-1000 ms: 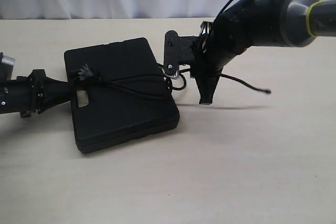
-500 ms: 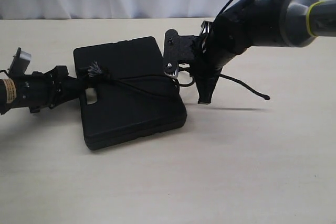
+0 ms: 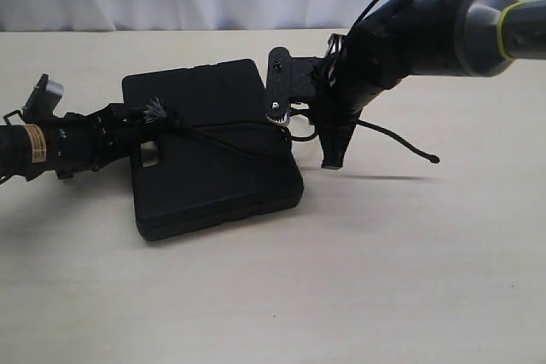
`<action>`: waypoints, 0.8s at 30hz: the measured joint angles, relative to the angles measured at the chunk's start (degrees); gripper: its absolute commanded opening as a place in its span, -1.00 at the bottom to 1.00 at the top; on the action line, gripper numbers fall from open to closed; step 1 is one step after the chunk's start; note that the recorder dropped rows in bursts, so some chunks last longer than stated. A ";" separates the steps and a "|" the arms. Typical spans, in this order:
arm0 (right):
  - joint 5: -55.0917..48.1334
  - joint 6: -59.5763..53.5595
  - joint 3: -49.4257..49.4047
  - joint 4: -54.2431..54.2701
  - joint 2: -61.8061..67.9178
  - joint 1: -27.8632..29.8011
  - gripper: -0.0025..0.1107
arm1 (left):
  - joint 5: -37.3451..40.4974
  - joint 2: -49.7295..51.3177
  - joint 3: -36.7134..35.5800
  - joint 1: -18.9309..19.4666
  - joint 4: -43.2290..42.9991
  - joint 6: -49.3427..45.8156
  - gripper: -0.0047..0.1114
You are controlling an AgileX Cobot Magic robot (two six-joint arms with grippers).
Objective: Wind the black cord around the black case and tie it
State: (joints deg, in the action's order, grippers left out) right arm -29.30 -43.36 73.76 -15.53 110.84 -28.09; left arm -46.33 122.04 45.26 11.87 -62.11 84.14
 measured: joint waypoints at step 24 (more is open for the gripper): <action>-5.81 21.12 -4.65 -11.70 -2.83 18.68 -0.88 | 0.83 -11.41 -0.47 8.22 -13.50 7.49 -0.92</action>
State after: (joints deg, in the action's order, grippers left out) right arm -35.11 -22.25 69.12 -27.23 108.02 -9.41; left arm -45.50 110.63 44.79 20.09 -75.61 91.63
